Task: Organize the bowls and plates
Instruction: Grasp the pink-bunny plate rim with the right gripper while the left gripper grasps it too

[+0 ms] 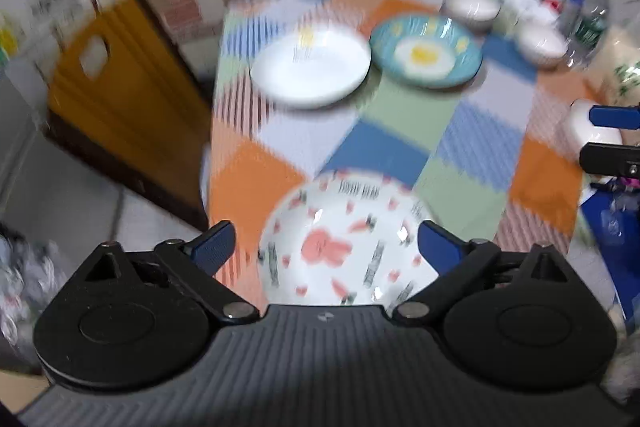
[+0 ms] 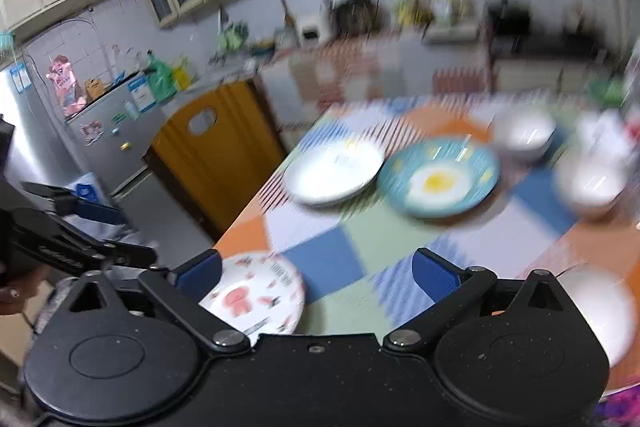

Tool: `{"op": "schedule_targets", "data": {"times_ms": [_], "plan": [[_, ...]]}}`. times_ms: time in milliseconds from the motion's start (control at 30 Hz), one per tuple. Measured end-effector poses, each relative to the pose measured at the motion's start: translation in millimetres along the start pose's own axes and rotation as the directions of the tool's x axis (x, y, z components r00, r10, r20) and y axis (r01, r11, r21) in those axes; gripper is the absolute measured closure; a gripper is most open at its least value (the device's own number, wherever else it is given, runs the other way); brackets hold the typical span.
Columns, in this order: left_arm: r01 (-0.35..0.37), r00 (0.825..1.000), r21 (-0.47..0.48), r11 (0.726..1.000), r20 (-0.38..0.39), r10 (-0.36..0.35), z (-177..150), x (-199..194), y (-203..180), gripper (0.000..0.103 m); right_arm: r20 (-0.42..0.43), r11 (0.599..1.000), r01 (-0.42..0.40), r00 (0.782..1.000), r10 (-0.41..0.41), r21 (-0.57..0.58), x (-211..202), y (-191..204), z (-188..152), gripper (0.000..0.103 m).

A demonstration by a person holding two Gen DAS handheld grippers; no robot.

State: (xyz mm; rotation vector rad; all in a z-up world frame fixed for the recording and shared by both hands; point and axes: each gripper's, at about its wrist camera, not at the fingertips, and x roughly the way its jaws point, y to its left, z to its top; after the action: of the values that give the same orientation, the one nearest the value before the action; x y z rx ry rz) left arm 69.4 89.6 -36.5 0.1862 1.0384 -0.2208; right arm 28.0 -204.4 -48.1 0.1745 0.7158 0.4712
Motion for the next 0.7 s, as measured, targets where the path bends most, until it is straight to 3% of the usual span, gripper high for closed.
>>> {"op": "schedule_targets", "data": {"times_ms": [100, 200, 333, 467, 600, 667, 700], "plan": [[0.057, 0.995, -0.005, 0.998, -0.078, -0.058, 0, 34, 25, 0.009, -0.090, 0.998, -0.060, 0.994, 0.061, 0.008, 43, 1, -6, 0.011], [0.065, 0.988, 0.014, 0.998, -0.142, -0.062, -4, 65, 41, 0.009, -0.190, 0.992, -0.122, 0.974, 0.123, 0.018, 85, 7, -22, 0.021], [0.066, 0.971, -0.001, 0.998, -0.229, -0.064, -10, 108, 61, 0.020, -0.298, 0.990, -0.134, 0.944, 0.141, 0.045, 124, 17, -51, 0.030], [0.058, 0.950, -0.003, 0.998, -0.306, -0.056, -16, 140, 72, 0.031, -0.350, 0.990, -0.134, 0.926, 0.140, 0.040, 147, 29, -68, 0.047], [0.111, 0.916, -0.039, 0.993, -0.384, -0.118, -26, 158, 78, 0.045, -0.385, 0.985, -0.146, 0.907, 0.169, 0.090, 156, 26, -75, 0.062], [0.127, 0.914, -0.025, 0.992, -0.386, -0.127, -30, 158, 76, 0.050, -0.392, 0.988, -0.127, 0.907, 0.153, 0.092, 162, 26, -78, 0.070], [0.121, 0.921, -0.036, 0.992, -0.370, -0.126, -33, 158, 77, 0.052, -0.394, 0.989, -0.113, 0.908, 0.142, 0.095, 163, 25, -78, 0.077]]}}
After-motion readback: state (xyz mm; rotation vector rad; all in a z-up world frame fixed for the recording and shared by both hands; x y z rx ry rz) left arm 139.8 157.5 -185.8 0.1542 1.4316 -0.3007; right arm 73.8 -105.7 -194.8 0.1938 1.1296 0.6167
